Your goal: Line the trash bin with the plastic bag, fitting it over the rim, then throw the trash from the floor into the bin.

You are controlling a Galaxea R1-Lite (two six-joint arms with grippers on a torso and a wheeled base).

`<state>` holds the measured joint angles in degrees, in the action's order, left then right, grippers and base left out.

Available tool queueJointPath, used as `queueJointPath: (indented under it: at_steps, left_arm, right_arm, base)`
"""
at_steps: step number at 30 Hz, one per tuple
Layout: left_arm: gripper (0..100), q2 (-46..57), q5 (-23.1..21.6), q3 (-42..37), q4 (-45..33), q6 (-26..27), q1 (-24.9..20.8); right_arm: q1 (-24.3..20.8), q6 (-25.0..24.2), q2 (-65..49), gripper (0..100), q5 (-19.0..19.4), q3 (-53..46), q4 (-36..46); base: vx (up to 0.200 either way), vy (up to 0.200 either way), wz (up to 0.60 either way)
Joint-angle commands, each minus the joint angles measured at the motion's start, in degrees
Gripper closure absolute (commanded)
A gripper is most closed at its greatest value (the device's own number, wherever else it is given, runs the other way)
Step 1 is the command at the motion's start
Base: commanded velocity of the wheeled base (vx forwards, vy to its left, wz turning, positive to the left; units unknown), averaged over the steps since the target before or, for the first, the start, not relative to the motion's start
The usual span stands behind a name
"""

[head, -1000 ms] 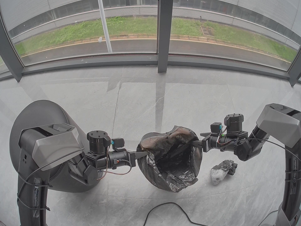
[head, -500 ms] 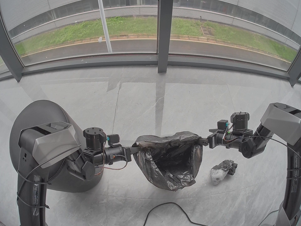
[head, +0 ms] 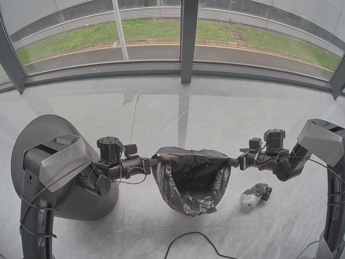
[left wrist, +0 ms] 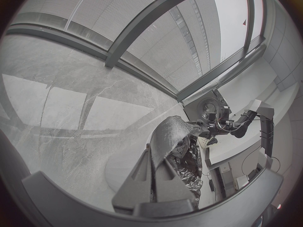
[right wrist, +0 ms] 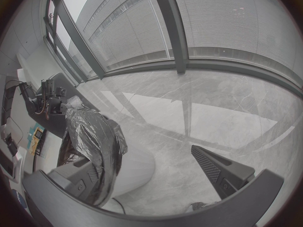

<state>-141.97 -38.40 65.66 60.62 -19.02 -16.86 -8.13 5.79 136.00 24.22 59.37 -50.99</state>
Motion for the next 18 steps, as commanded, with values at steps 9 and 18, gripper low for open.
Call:
queueJointPath:
  at_steps: [9, 18]
  left_arm:
    - [0, 2.40, -0.27, -3.52, 0.64, 0.21, -0.37]
    - [0, 2.31, -0.01, -3.78, 2.66, 0.30, -0.45]
  right_arm:
    - [-3.21, 0.10, -4.95, 0, 0.39, -6.19, -0.07]
    - [-2.94, 1.15, -7.94, 0, 1.09, -11.38, -0.16]
  base:
    - [0.000, 0.000, 0.00]
    - [0.000, 0.000, 0.00]
